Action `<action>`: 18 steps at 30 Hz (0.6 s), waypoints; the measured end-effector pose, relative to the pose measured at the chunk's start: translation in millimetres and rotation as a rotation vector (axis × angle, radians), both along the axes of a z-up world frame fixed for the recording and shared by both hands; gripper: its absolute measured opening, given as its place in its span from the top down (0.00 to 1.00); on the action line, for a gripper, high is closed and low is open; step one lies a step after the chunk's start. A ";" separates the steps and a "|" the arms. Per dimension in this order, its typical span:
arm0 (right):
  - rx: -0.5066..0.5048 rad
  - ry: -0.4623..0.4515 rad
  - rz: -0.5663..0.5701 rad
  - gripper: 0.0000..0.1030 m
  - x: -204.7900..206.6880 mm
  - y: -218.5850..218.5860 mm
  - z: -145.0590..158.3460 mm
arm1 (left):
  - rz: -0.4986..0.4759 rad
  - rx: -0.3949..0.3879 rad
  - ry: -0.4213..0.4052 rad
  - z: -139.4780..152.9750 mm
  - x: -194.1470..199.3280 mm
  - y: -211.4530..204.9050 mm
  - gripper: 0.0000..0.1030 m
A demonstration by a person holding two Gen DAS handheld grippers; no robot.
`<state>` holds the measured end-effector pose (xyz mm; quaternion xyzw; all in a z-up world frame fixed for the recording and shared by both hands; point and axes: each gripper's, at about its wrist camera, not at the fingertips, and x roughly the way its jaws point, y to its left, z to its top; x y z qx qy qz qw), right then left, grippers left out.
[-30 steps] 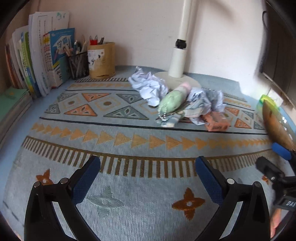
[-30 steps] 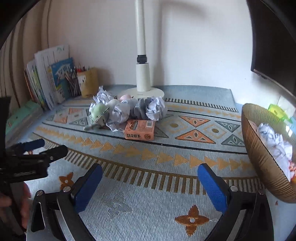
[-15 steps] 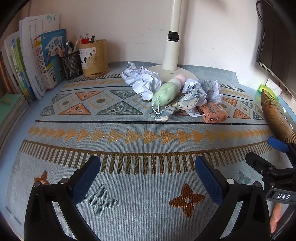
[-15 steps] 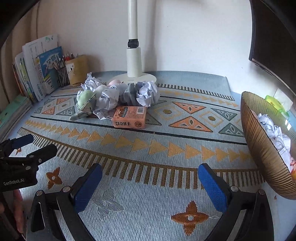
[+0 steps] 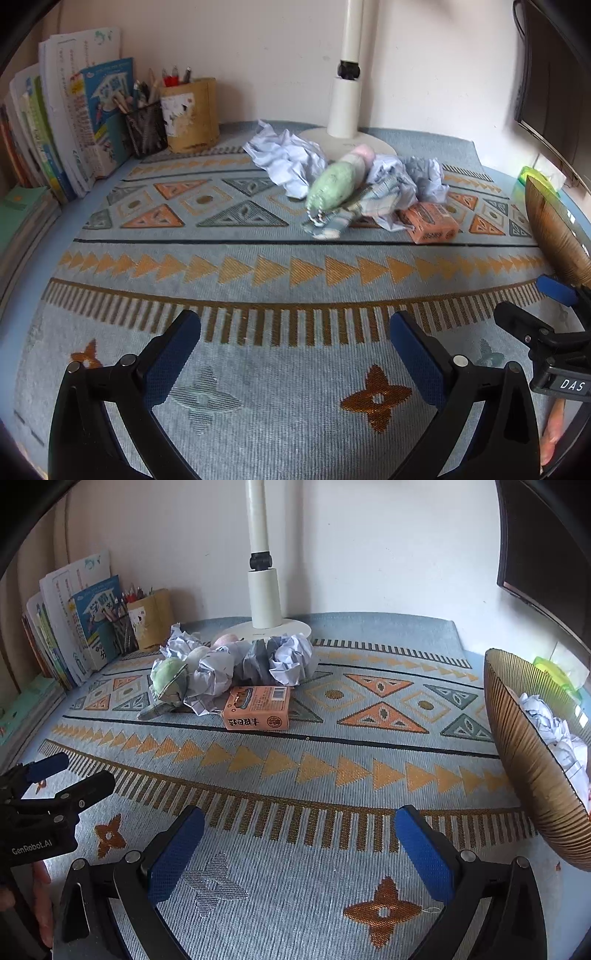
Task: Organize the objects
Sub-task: 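Move both open tools back toward the remaining pile, then grasp a paper ball with the left tool while the right tool grasps the pink snack box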
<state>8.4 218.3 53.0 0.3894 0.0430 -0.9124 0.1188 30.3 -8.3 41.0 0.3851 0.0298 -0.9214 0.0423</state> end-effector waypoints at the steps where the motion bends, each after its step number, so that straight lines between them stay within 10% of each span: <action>1: 0.013 0.003 0.003 0.00 0.7 -2.1 0.0 | 0.038 -0.012 0.033 4.5 5.0 -2.9 0.01; 7: 0.106 -0.113 0.067 0.00 -7.9 -19.2 -13.0 | -0.008 0.054 0.102 44.5 -21.5 -43.7 0.01; 10: 0.060 -0.138 0.099 0.00 -18.0 -18.2 -2.8 | -0.120 0.256 0.078 60.3 -70.6 -67.7 0.01; 18: 0.008 -0.071 0.040 0.09 -79.6 -20.0 34.4 | -0.182 0.408 -0.119 9.0 -183.0 -68.7 0.02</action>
